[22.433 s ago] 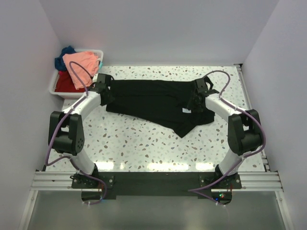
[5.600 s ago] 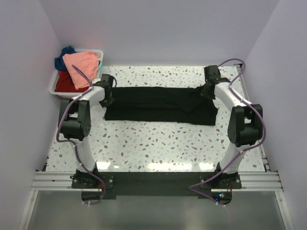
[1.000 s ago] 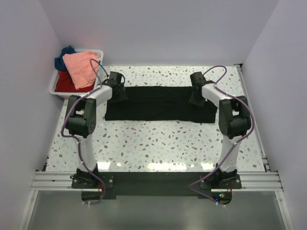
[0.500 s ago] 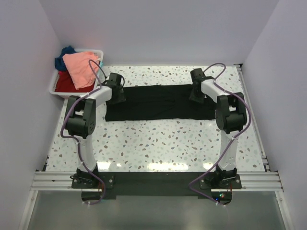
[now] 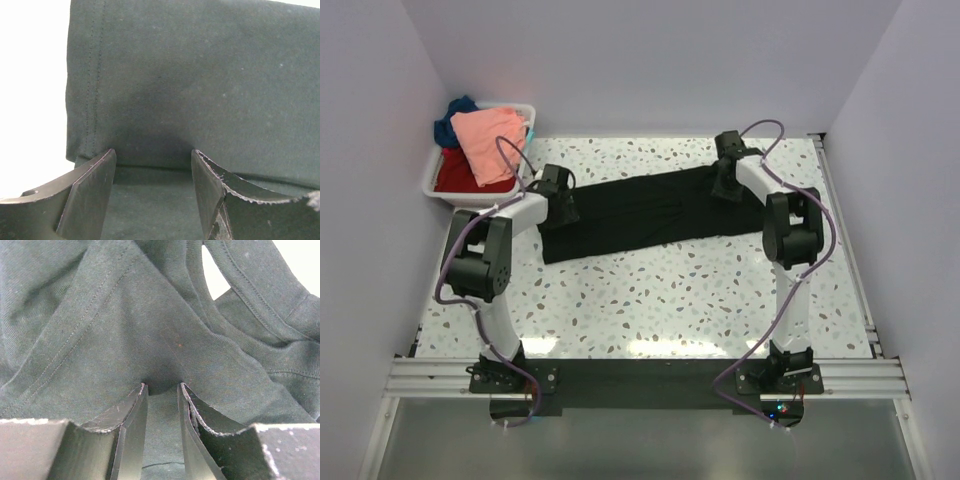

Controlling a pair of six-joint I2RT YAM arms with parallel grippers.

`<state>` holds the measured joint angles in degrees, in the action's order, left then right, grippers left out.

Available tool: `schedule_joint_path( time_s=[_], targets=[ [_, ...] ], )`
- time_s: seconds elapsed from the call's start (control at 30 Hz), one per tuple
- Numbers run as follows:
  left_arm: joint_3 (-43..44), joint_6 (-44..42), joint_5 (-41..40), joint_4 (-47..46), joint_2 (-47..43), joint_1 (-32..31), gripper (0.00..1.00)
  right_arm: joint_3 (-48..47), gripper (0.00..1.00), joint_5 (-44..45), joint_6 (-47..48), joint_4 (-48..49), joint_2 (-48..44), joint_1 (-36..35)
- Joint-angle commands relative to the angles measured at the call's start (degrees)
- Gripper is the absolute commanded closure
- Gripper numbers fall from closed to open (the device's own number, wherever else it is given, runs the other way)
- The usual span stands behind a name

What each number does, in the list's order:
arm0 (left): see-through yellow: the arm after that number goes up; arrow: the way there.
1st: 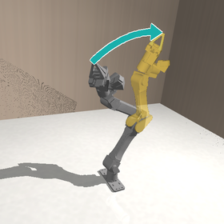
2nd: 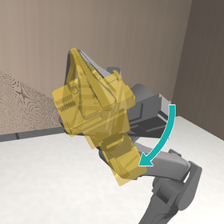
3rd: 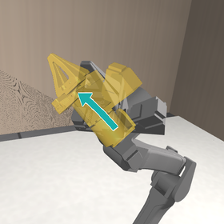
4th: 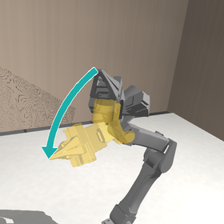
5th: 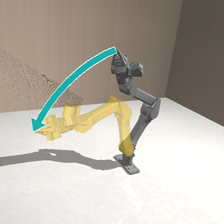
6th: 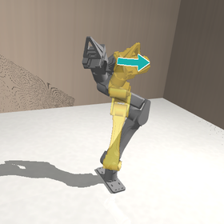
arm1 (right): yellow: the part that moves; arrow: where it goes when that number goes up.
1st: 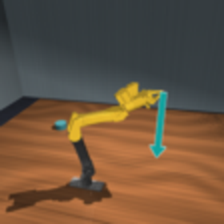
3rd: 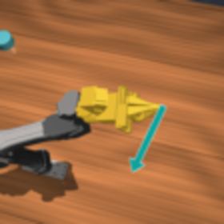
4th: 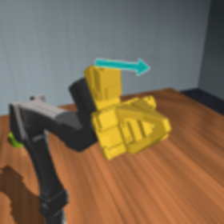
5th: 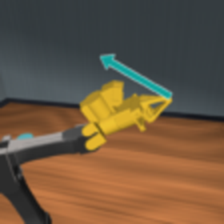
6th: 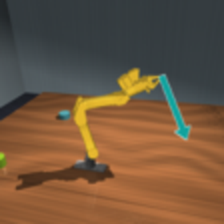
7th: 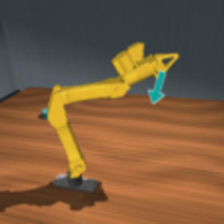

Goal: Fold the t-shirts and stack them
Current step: Fold the tshirt

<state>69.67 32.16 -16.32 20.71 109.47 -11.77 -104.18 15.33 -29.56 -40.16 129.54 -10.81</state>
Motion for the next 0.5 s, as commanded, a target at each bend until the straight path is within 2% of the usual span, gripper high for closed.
schedule_joint_path(
  time_s=[0.0, 0.47],
  targets=[
    [-5.8, 2.5, -0.1, 7.6, -1.0, 0.4, 0.32, -3.0, 0.66, 1.3, 2.4, -0.9, 4.8, 1.9],
    [-12.0, 4.9, 1.4, 8.4, -9.8, -2.5, 0.32, -14.2, 0.65, 1.4, 7.0, -0.7, 6.3, 1.9]
  ],
)
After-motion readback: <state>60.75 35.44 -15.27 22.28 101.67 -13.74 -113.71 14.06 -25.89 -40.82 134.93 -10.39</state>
